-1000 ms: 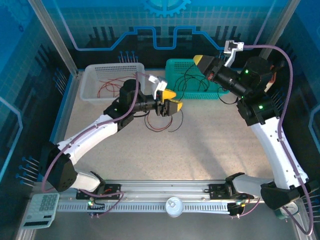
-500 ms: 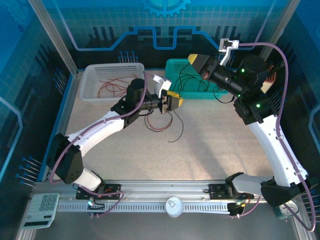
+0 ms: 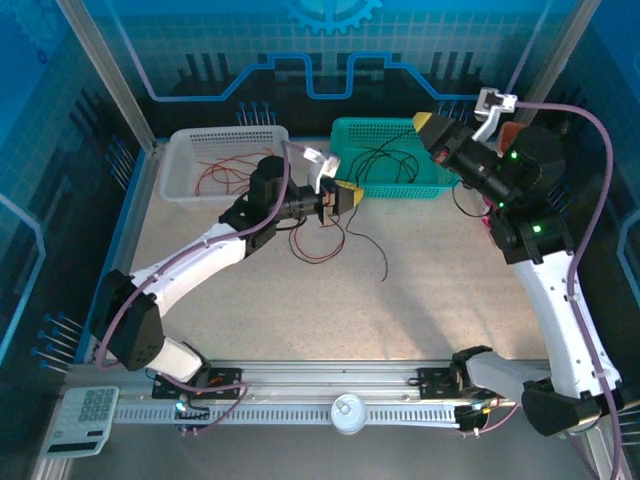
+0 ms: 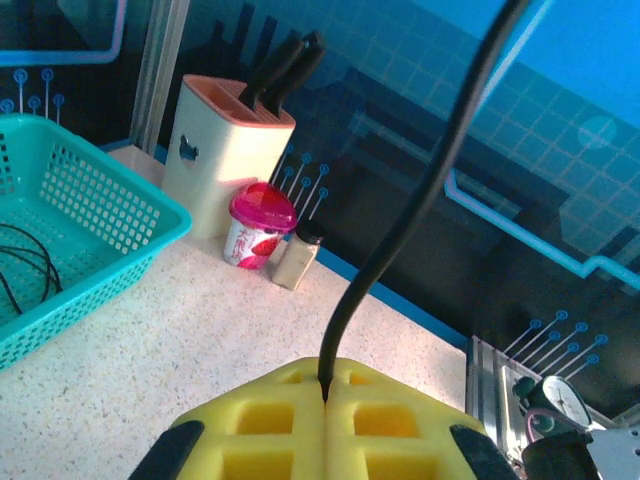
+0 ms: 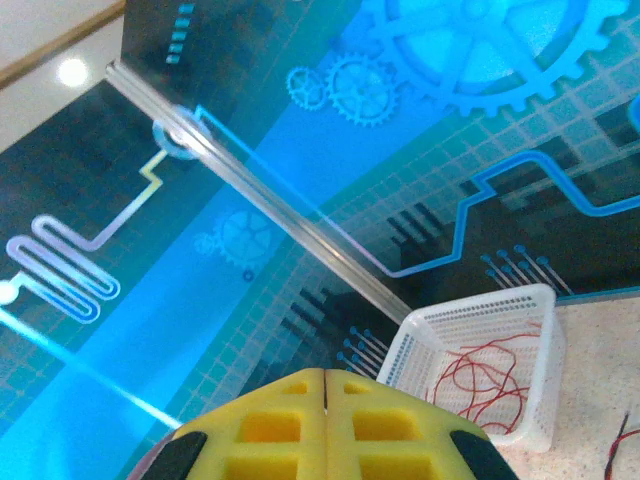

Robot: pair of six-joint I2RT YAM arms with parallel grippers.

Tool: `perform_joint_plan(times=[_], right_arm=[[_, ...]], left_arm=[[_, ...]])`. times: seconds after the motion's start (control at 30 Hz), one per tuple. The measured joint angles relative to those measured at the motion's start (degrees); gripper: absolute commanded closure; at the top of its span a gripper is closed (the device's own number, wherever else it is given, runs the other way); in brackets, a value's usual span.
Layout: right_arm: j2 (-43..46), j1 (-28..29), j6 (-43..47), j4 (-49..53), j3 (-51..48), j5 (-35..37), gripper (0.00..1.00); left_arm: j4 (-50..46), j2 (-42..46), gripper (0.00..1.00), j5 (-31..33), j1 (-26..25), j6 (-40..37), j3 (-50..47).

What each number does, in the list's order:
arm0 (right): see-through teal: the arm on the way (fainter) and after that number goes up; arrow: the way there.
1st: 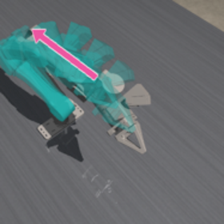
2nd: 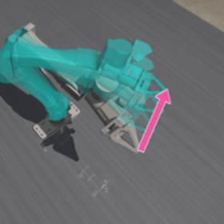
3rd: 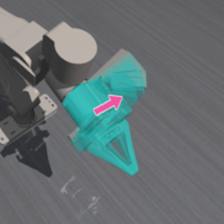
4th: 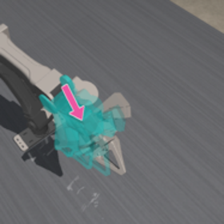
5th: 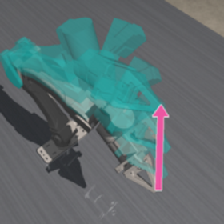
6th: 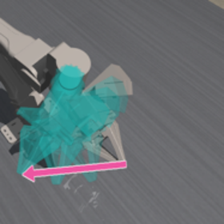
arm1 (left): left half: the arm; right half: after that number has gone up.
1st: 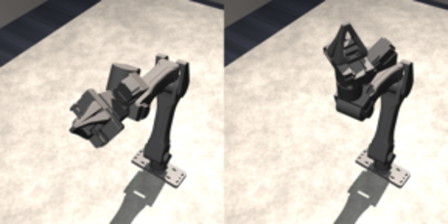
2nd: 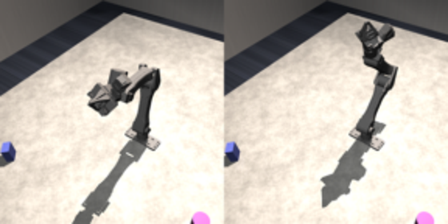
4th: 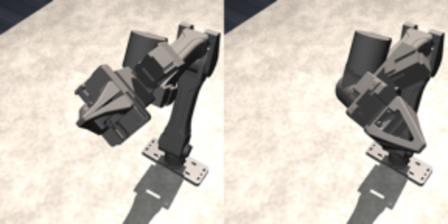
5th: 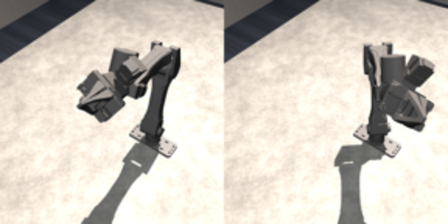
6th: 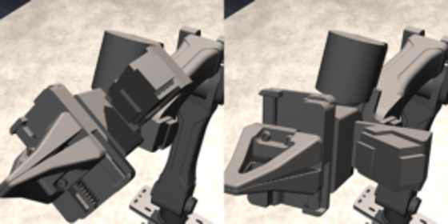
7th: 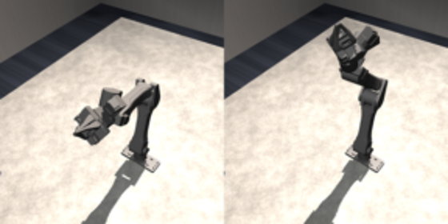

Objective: Untangle the cables

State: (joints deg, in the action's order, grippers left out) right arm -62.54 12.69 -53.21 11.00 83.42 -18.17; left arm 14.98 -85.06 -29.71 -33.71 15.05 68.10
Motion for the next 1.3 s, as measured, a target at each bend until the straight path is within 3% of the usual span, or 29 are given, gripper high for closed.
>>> perform_joint_plan(times=[0.23, 0.6, 1.13, 1.2, 1.3], right_arm=[[3.8, -3.1, 1.1, 1.2, -5.9, 1.5, 1.00], [7.1, -3.1, 3.6, 2.5, -25.3, 4.2, 1.00], [6.4, -0.6, 2.0, -6.8, -36.5, 1.3, 1.00], [6.3, -0.6, 2.1, -6.8, -35.9, 1.2, 0.94], [6.3, -0.7, 2.5, -5.8, -34.0, 1.2, 0.77]], left_arm=[[2.9, 3.1, 1.00, 0.9, 1.0, 2.5, 0.0], [13.9, 5.3, 1.00, 3.8, 5.2, 13.7, 0.1], [15.7, -2.4, 1.00, 5.4, 5.0, 24.0, 6.2], [14.2, -2.4, 1.00, 5.6, 4.9, 23.7, 7.4], [12.2, -2.4, 1.00, 6.2, 4.6, 22.2, 9.6]])
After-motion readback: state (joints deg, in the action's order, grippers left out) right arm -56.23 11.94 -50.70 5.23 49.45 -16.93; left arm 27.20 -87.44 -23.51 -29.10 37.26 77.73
